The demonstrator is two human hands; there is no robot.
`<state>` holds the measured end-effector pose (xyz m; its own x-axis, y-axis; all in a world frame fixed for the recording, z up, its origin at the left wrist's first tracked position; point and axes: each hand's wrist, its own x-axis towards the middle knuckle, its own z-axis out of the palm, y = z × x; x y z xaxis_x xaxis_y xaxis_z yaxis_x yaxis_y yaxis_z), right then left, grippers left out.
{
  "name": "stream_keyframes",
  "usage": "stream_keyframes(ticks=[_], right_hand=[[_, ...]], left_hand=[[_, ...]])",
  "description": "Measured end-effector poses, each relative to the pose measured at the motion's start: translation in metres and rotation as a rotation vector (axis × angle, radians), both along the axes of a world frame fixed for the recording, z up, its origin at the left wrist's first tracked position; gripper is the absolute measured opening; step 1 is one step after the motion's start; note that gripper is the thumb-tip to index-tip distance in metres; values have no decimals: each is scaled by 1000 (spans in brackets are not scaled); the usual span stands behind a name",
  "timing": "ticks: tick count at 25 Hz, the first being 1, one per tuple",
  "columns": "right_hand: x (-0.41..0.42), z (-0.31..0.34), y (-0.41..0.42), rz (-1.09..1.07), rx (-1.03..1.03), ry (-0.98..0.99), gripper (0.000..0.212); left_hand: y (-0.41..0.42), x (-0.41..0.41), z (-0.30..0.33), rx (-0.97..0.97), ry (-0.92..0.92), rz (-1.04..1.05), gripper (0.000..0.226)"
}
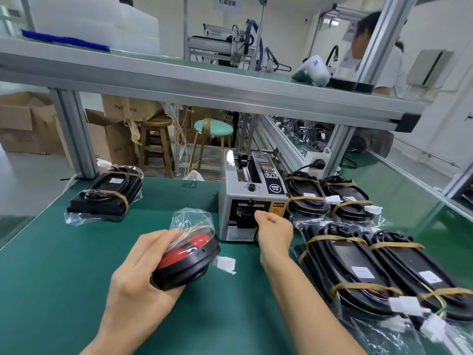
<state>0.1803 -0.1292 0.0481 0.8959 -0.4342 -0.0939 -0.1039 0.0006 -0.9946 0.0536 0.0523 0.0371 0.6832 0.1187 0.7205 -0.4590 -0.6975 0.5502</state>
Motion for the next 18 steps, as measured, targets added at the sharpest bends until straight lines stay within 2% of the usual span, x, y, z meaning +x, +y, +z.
stream_keyframes(ticks=[4,8,10,12,15,16,18], right_hand=[[10,2,5,-41,3,69,22],[12,6,11,-83,144,129,6],[3,15,8,-39,248,169,8],[-17,27,-1,170,306,128,7],[-57,49,-2,680,206,-36,12],[-68,51,2,778,162,-69,10],[-81,48,11,833,113,-101,5]], left_hand=[[-5,0,2,13,7,19,54],[-7,-1,2,22,17,27,58],[-6,-1,2,-8,39,36,65],[-6,-1,2,-49,52,44,69],[-8,1,7,-134,70,47,70],[-10,2,9,-165,77,59,71],[-12,1,11,-209,80,78,73]])
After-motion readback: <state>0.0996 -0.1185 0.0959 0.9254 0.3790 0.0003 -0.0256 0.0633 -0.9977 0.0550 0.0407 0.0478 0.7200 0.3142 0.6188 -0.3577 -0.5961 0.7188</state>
